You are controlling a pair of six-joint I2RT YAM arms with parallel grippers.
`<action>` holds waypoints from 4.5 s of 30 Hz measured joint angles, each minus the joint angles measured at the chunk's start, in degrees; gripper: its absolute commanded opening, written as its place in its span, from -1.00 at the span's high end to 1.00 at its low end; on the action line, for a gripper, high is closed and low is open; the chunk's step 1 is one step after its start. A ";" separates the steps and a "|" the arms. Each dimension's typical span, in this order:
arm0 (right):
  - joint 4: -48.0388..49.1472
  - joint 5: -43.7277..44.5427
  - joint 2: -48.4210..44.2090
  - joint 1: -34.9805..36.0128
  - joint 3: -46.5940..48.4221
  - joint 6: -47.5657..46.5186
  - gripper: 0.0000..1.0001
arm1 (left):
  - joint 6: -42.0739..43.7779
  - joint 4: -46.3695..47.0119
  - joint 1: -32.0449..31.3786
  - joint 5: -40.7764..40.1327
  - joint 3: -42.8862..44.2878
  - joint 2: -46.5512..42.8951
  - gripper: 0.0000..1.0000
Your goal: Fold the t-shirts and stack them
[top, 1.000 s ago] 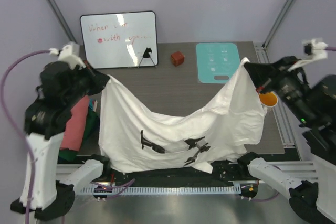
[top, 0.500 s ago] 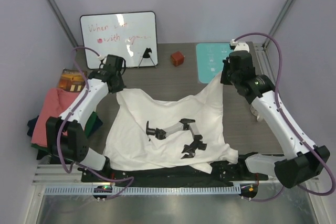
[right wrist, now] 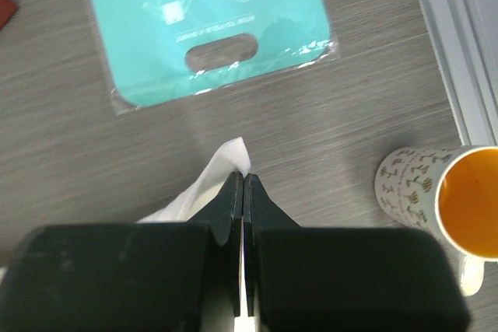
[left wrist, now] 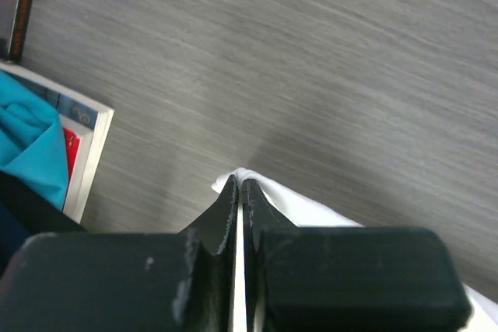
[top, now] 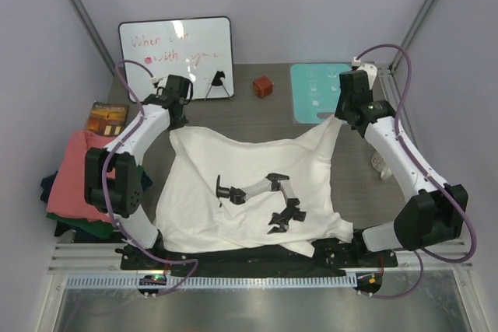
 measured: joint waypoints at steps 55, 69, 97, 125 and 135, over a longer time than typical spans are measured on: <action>-7.02 -11.43 37.92 -7.80 41.22 -0.48 0.98 | 5.35 0.39 9.05 6.58 20.46 17.51 1.00; -6.36 -13.03 25.40 -6.49 19.91 0.63 0.98 | 10.43 -4.26 1.20 -5.16 19.08 13.55 1.00; -1.73 -18.69 37.20 -3.61 29.99 2.38 0.22 | 9.03 -3.19 0.94 -8.94 11.34 9.40 1.00; 9.05 -6.16 21.33 -2.86 -7.34 4.33 -0.12 | 8.92 -3.56 0.94 -3.98 13.88 10.60 1.00; 10.75 -6.67 25.64 -3.17 -6.71 3.91 0.56 | 8.92 -3.56 0.94 -3.41 13.88 10.60 1.00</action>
